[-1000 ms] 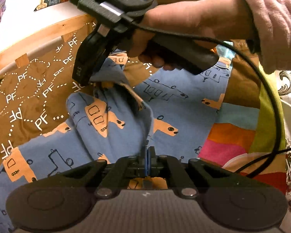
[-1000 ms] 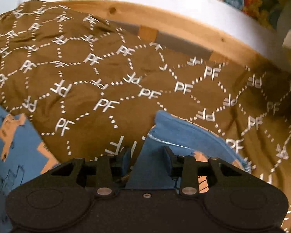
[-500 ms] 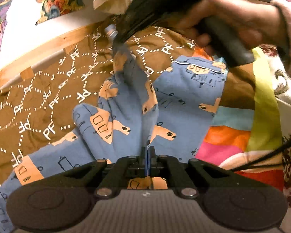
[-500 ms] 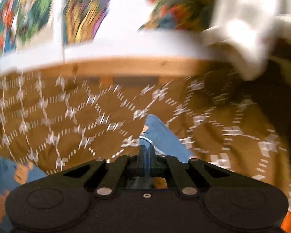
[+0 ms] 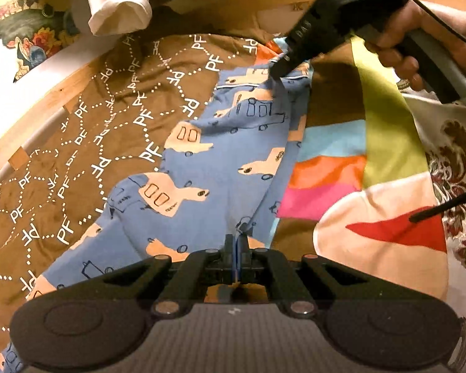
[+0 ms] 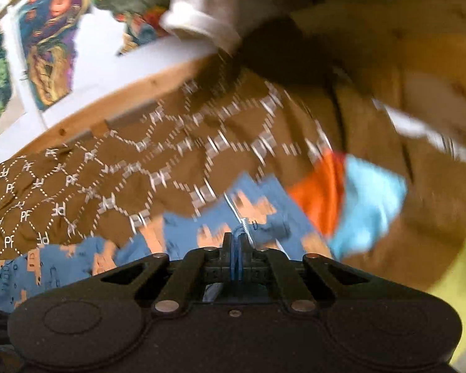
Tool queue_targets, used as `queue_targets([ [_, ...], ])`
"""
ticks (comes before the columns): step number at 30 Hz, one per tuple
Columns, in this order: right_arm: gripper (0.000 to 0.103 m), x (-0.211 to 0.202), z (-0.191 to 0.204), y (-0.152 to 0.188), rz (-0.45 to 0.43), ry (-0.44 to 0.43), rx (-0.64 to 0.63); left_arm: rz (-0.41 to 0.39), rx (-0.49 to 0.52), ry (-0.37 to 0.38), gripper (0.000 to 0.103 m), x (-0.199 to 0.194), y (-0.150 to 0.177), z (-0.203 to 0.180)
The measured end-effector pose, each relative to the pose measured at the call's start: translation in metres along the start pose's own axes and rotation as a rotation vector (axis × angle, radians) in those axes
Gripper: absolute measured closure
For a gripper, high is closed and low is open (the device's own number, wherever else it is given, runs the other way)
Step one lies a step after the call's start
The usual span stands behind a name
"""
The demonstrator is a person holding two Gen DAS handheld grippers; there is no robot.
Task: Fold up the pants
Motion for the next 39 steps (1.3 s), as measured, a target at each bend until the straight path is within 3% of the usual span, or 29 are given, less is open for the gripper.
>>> queue_targets([
  [2,0.082,0.001,-0.006,0.01,0.016,-0.008,0.051,0.004,-0.013,0.018,0.102,0.0,0.001,0.001],
  [4,0.073,0.0,-0.011,0.014,0.023,-0.026,0.089,0.006,-0.05,0.047,0.1,0.001,0.001,0.007],
  [8,0.052,-0.003,-0.019,0.014,0.005,-0.041,0.133,-0.009,-0.253,0.174,0.087,0.0,-0.005,0.031],
  [11,0.046,-0.009,-0.025,0.012,-0.021,-0.051,0.156,-0.022,-0.355,0.196,0.081,0.003,-0.017,0.052],
  [13,0.044,-0.009,-0.026,0.013,-0.026,-0.06,0.158,-0.029,-0.358,0.19,0.079,0.007,-0.032,0.061],
  [19,0.046,-0.01,-0.033,0.01,-0.067,-0.088,0.18,-0.079,-0.3,0.199,0.058,0.044,-0.114,0.091],
  [24,0.057,-0.007,-0.036,0.01,-0.08,-0.111,0.186,-0.124,-0.261,0.316,0.058,0.088,-0.173,0.098],
  [28,0.061,-0.003,-0.041,0.01,-0.086,-0.127,0.21,-0.114,-0.201,0.388,0.05,0.118,-0.193,0.092],
  [33,0.062,-0.002,-0.043,0.01,-0.087,-0.143,0.223,-0.059,-0.223,0.427,0.05,0.152,-0.197,0.084],
  [36,0.063,-0.001,-0.045,0.011,-0.083,-0.147,0.233,-0.03,-0.236,0.432,0.054,0.168,-0.196,0.081],
  [38,0.066,0.0,-0.047,0.011,-0.083,-0.146,0.237,-0.004,-0.253,0.428,0.08,0.18,-0.196,0.077],
  [39,0.068,0.001,-0.047,0.011,-0.082,-0.144,0.236,0.005,-0.249,0.406,0.081,0.182,-0.196,0.076],
])
Point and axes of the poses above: each gripper's, at about its wrist camera, not at the fingertips, and x roughly the way its jaws point, z to its left, y to its underside, the point moved 7 cm from there along x, roughly the way its jaws point, and after that the axes turned 4 degrees about x, right-handed, at the moved point
